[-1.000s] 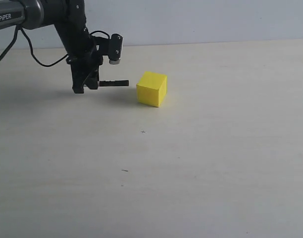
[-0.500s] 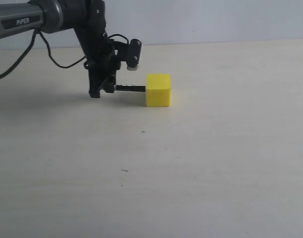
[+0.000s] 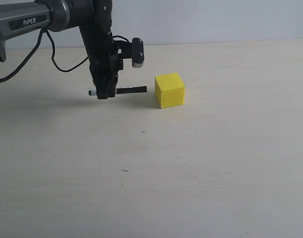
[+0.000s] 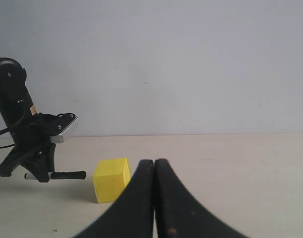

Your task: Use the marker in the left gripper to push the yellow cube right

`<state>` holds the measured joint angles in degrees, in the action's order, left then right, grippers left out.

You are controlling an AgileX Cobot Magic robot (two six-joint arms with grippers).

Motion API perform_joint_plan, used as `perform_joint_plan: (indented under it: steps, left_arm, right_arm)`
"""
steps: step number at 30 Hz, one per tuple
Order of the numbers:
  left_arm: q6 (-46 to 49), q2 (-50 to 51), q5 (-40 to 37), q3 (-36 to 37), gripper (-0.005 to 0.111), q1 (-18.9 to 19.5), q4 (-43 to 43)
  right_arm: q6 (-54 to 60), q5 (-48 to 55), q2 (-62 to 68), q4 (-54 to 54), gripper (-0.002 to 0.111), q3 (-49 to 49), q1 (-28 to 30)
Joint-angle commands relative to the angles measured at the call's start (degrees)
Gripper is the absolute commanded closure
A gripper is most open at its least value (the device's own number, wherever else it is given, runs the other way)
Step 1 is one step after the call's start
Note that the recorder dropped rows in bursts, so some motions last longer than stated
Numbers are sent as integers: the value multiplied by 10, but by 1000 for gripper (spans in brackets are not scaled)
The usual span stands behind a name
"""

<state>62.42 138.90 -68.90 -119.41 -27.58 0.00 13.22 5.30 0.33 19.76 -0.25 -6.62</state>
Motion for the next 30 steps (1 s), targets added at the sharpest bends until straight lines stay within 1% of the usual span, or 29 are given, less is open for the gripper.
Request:
perform_joint_plan:
  steps: [1, 5, 10, 14, 17, 20, 24, 27, 30]
  left_arm:
    - [-74, -3, 18, -4, 107, 1, 17]
    - [-148, -3, 46, -4, 107, -7, 36]
    - [-161, -3, 52, -5, 107, -36, 54]
    - [-161, -3, 96, -5, 107, -69, 56]
    - [-161, -3, 125, -14, 107, -86, 67]
    - [-169, -3, 124, -36, 107, -89, 82]
    - [-194, -3, 110, -60, 107, -73, 102]
    - [-194, -2, 79, -61, 107, -62, 102]
    - [-186, 1, 36, -61, 107, -61, 101]
  right_arm:
    - [1, -3, -3, -1, 108, 3, -1]
    - [1, -3, -3, -1, 108, 3, -1]
    - [1, -3, -3, -1, 108, 3, -1]
    - [1, -3, -3, -1, 108, 3, -1]
    - [1, -3, -3, -1, 108, 3, -1]
    - [1, -3, -3, -1, 108, 3, -1]
    - [1, -3, -3, -1, 108, 3, -1]
    - [1, -3, -3, -1, 108, 3, -1]
    - [1, -3, -3, -1, 108, 3, -1]
